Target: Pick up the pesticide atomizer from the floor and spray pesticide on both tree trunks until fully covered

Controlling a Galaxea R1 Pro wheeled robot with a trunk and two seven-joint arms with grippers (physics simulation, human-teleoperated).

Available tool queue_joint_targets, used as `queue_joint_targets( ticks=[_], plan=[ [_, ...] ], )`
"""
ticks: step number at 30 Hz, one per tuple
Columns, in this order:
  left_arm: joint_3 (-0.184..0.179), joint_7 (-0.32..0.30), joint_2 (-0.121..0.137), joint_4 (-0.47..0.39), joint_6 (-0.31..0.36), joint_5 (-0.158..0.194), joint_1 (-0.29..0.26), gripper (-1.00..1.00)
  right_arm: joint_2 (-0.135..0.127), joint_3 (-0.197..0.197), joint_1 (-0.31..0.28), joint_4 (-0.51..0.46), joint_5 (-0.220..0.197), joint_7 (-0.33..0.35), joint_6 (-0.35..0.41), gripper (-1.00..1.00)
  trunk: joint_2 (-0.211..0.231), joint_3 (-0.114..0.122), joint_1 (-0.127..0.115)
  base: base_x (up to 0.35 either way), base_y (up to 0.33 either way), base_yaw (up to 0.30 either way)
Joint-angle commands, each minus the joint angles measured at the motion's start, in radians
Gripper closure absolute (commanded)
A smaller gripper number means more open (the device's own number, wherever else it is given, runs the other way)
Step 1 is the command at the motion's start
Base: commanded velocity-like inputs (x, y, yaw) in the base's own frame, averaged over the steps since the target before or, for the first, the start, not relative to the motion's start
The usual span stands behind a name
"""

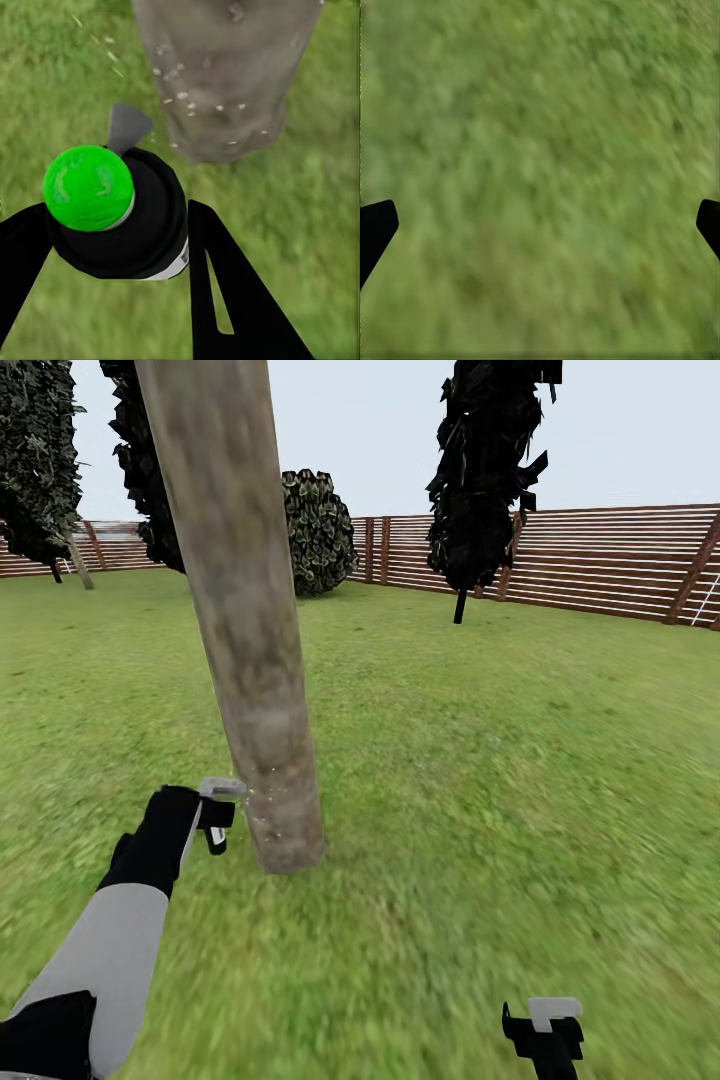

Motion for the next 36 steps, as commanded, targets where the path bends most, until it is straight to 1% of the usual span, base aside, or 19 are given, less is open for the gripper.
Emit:
queue_joint_targets(
  ticks=[1,4,7,8,16,19,21,24,25,26,30,31,32,33,35,36],
  plan=[
    [0.004,-0.011,0.002,0.0,0.003,-0.011,-0.005,1.0,0.0,-0.007,-0.001,0.001,0.011,-0.004,-0.003,-1.0,0.0,-0.001,0.0,0.0,0.0,0.0],
    [0.005,-0.01,0.011,0.001,-0.001,-0.013,0.003,1.0,0.0,-0.007,-0.001,0.001,0.011,-0.004,-0.003,-1.0,0.0,-0.001,0.0,0.0,0.0,0.0],
    [0.004,-0.007,0.011,0.0,-0.006,-0.012,0.041,1.0,0.0,-0.007,-0.001,0.003,0.011,-0.004,-0.003,-1.0,0.0,-0.001,0.0,0.0,-0.092,0.0],
    [0.005,-0.005,0.009,0.0,-0.007,-0.012,0.046,1.0,0.001,-0.007,-0.001,0.002,0.011,-0.004,-0.003,-1.0,0.0,-0.001,0.0,0.0,-0.23,0.0],
    [0.01,-0.001,0.004,-0.001,-0.007,-0.012,0.05,1.0,0.0,-0.007,-0.001,0.001,0.011,-0.004,-0.003,-1.0,0.0,-0.001,0.0,0.0,-0.266,0.0],
    [0.01,0.0,0.006,-0.001,-0.006,-0.013,0.05,1.0,0.0,-0.007,-0.001,0.001,0.011,-0.004,-0.003,-1.0,0.0,-0.001,0.0,0.099,-0.258,0.0],
    [0.007,0.002,0.013,0.008,-0.007,-0.016,0.053,1.0,-0.001,-0.007,-0.001,0.001,0.011,-0.003,-0.003,-1.0,0.0,-0.001,0.0,0.06,-0.083,0.0],
    [0.016,0.003,0.026,0.011,-0.018,-0.017,0.104,1.0,-0.001,-0.007,-0.001,0.001,0.011,-0.003,-0.003,-1.0,0.0,-0.001,0.0,0.009,-0.012,0.0],
    [0.017,0.004,0.025,0.015,-0.035,-0.017,0.12,1.0,-0.001,-0.007,-0.001,0.001,0.011,-0.003,-0.003,-1.0,0.0,-0.001,0.0,0.002,-0.003,0.0],
    [0.017,0.004,0.022,0.016,-0.042,-0.016,0.124,1.0,-0.001,-0.007,-0.001,0.001,0.011,-0.003,-0.003,-1.0,0.0,-0.001,0.0,0.001,-0.002,0.0],
    [0.019,0.004,-0.014,0.064,-0.063,-0.011,0.133,1.0,0.0,-0.007,-0.001,0.002,0.011,-0.003,-0.003,-1.0,0.0,-0.001,0.0,0.0,0.0,0.0],
    [0.02,0.004,-0.016,0.073,-0.07,-0.012,0.133,1.0,0.0,-0.007,-0.001,0.001,0.011,-0.003,-0.003,-1.0,0.0,-0.001,0.0,0.0,0.0,0.0],
    [0.021,0.004,-0.012,0.078,-0.077,-0.013,0.133,1.0,0.0,-0.007,-0.001,0.002,0.011,-0.003,-0.003,-1.0,0.0,-0.001,0.0,0.0,0.0,0.0],
    [0.025,0.004,-0.009,0.08,-0.079,-0.014,0.133,1.0,0.0,-0.007,-0.001,0.002,0.011,-0.003,-0.003,-1.0,0.0,-0.001,0.0,0.0,0.0,0.0],
    [0.069,0.009,0.012,0.081,-0.085,-0.016,0.133,1.0,-0.001,-0.007,-0.001,0.002,0.011,-0.003,-0.003,-1.0,0.0,-0.001,0.0,0.0,0.0,0.0],
    [0.098,0.011,0.027,0.081,-0.087,-0.016,0.133,1.0,-0.001,-0.007,-0.001,0.001,0.011,-0.003,-0.003,-1.0,0.0,-0.001,0.0,0.0,0.0,0.0]
  ],
)
